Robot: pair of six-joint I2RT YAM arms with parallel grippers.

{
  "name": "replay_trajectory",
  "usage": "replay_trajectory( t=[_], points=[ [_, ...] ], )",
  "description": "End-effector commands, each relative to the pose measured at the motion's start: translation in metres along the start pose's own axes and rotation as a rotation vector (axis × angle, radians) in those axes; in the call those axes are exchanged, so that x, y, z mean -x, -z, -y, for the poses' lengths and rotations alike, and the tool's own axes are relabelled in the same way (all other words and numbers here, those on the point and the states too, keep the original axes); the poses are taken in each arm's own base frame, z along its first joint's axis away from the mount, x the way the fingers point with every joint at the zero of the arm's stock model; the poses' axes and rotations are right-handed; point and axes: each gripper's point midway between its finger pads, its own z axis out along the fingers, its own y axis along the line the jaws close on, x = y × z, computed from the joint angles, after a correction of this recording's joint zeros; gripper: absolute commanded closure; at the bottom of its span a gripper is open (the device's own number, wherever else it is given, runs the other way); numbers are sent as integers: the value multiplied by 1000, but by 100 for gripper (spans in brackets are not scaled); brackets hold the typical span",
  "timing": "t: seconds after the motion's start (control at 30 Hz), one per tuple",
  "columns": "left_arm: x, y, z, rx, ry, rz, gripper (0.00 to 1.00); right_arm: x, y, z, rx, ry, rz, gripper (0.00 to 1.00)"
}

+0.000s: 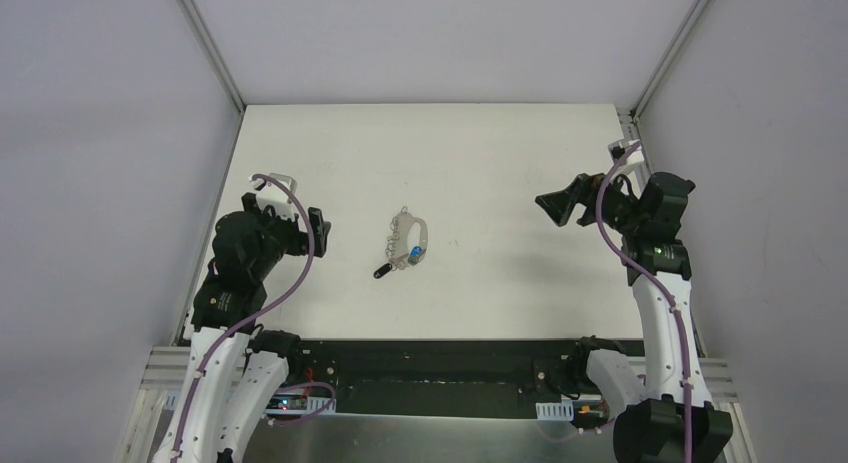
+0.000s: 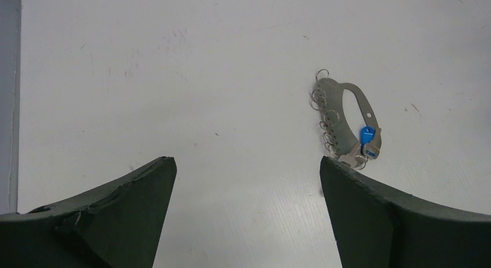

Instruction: Put the keys on the keyring

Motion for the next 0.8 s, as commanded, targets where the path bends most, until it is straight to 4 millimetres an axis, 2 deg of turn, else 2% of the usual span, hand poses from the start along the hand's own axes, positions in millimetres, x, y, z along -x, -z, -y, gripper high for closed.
replay_trajectory(
  t=[0.0, 0.77],
  points=[
    [10, 0, 3, -24, 15, 47, 1, 14, 5, -7, 21, 34, 54, 2],
    [4, -2, -1, -12, 24, 18, 1, 17, 6, -3, 5, 25, 60, 2]
  ],
)
